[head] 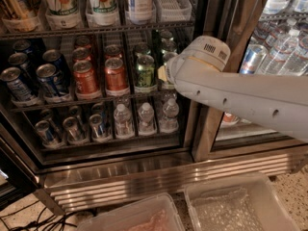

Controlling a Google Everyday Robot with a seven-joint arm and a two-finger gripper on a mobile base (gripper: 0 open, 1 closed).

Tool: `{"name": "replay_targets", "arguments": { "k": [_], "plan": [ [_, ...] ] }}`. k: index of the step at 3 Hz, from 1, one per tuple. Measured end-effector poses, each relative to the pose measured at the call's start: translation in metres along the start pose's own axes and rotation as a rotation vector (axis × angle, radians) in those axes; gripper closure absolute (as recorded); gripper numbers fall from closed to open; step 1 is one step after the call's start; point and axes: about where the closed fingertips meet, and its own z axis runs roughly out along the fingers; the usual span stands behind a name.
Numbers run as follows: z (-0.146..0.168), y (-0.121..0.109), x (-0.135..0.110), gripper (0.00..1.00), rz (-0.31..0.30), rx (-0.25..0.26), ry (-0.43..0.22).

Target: Pick green can from middle shelf of fridge

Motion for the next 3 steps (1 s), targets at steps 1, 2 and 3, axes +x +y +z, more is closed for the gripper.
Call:
{"name": "replay_targets", "arguments": {
  "k": [1,2,3],
  "plan": [
    [-0.0001,0.0054,-0.0008,0.33,0.0,0.0,0.0],
    [0.0014,0.0008,-0.0022,0.34,0.011,0.012,-0.007],
    [0.0014,0.0054,-0.0029,0.33,0.011,0.012,-0.007]
  ]
}}
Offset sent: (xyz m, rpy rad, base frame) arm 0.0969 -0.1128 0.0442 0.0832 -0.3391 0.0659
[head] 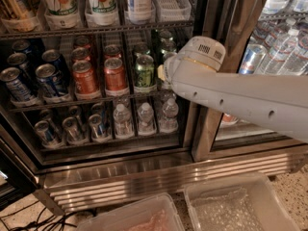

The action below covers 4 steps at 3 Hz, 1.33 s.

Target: Pick green can from middle shelf of fridge

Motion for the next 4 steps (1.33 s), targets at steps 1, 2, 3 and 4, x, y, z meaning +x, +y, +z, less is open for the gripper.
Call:
{"name": "replay_targets", "arguments": {
  "k": [1,2,3,4],
  "plan": [
    [0.0015,-0.0046,-0.0013,0.33,0.012,0.011,-0.007],
    [0.0013,-0.0004,-0.0018,0.52,0.012,0.011,-0.007],
    [0.0013,-0.0004,-0.0019,0.75,0.012,0.011,-0.007],
    [0.0013,-0.0004,-0.0019,0.97,0.012,0.011,-0.007]
  ]
}}
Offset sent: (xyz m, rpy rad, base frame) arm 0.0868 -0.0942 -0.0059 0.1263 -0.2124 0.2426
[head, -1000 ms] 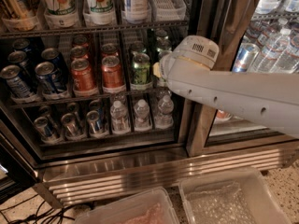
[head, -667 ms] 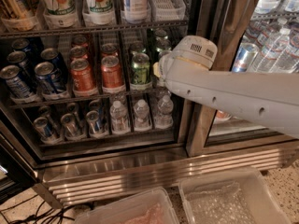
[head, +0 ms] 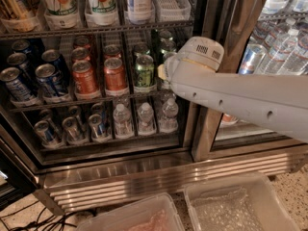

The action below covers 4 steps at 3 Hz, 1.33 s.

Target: Pick green can from middle shelf of fridge

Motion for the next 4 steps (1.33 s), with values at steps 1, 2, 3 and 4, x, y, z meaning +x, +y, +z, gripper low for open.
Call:
{"name": "replay_targets", "arguments": {
  "k": [1,2,3,4],
  "plan": [
    [0.0,0.0,0.0,1.0,0.0,0.0,0.0],
    [-0.01,0.004,-0.001,1.0,0.016,-0.031,0.011],
    [-0.021,0.005,-0.003,1.0,0.017,-0.049,0.011],
    [-0.033,0.01,0.0,1.0,0.019,-0.077,0.025]
  ]
}}
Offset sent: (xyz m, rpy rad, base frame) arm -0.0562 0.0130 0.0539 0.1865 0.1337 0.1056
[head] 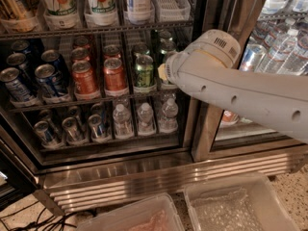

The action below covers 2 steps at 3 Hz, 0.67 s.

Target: Pick green can from middle shelf of fridge

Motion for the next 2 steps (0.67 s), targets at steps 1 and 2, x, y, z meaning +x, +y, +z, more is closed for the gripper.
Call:
{"name": "replay_targets", "arguments": {
  "k": [1,2],
  "plan": [
    [-0.043,0.002,-0.003,1.0,-0.014,-0.034,0.007],
    [-0.077,-0.004,-0.009,1.0,-0.019,-0.056,0.032]
  ]
}}
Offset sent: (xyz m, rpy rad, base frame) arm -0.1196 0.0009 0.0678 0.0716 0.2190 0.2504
